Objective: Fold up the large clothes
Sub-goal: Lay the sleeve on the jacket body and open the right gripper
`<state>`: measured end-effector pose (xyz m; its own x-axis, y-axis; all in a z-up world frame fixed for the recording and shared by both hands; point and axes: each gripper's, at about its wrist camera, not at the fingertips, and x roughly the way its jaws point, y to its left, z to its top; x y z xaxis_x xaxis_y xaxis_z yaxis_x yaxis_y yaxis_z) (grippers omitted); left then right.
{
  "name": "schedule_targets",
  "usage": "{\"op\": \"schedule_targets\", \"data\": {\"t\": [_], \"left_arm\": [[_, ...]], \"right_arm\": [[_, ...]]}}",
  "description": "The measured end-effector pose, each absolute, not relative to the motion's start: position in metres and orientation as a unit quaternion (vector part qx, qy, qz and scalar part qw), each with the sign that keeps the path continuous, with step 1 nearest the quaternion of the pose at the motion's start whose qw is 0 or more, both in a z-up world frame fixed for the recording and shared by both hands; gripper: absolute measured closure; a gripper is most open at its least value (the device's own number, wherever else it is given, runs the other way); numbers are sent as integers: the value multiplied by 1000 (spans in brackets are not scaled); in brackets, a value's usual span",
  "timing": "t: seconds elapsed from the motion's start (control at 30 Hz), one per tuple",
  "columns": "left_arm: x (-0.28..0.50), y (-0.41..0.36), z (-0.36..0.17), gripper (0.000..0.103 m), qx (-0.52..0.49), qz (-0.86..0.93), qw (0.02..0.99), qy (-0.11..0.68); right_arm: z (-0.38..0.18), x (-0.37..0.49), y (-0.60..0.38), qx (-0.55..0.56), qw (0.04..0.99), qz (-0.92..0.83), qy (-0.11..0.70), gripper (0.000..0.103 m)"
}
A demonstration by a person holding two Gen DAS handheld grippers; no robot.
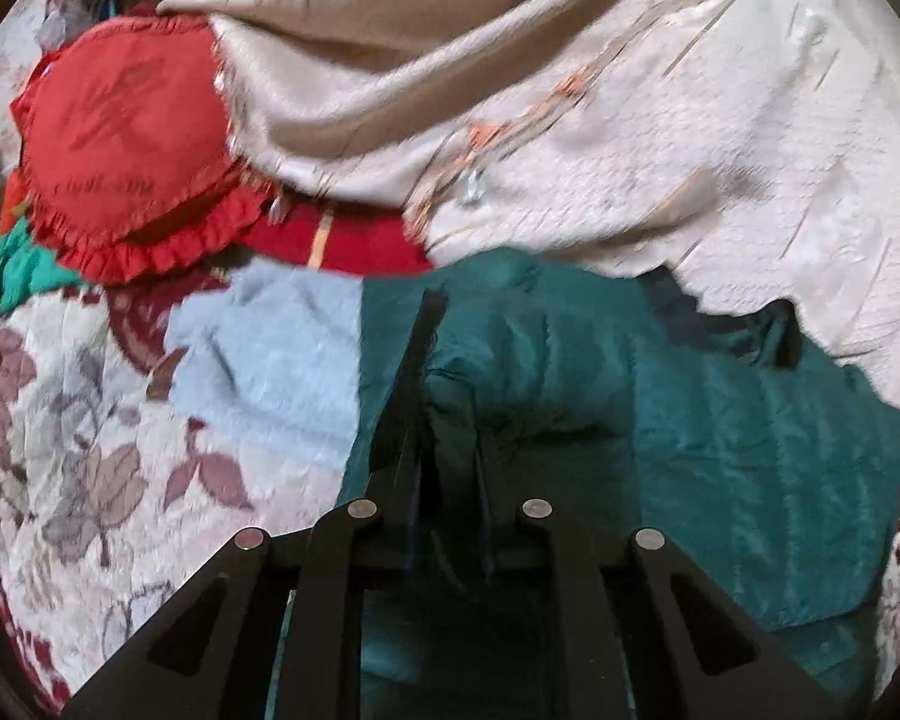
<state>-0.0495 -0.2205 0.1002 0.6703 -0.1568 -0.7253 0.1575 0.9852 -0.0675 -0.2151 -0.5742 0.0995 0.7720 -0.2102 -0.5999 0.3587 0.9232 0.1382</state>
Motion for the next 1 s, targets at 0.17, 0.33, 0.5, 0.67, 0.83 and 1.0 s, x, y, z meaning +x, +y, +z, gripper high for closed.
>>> {"op": "schedule_targets", "data": {"t": [0.17, 0.33, 0.5, 0.67, 0.83, 1.0], "left_arm": [[-49, -219, 92, 103, 1, -100, 906, 411], [-61, -192, 118, 74, -53, -117, 917, 378], [-72, -189, 136, 71, -35, -122, 930, 345], [-65, -220, 119, 71, 15, -129, 925, 358], [-48, -257, 93, 71, 91, -99, 922, 362], [-30, -274, 71, 71, 113, -104, 920, 360]], "right_arm": [[70, -195, -579, 159, 906, -113, 375, 13], [95, -218, -590, 166, 922, -149, 316, 13], [117, -247, -608, 193, 921, -203, 272, 13], [121, -210, -585, 219, 918, -112, 310, 13], [118, -142, -560, 144, 918, -93, 357, 13], [90, -105, -577, 126, 901, -136, 393, 13]]}}
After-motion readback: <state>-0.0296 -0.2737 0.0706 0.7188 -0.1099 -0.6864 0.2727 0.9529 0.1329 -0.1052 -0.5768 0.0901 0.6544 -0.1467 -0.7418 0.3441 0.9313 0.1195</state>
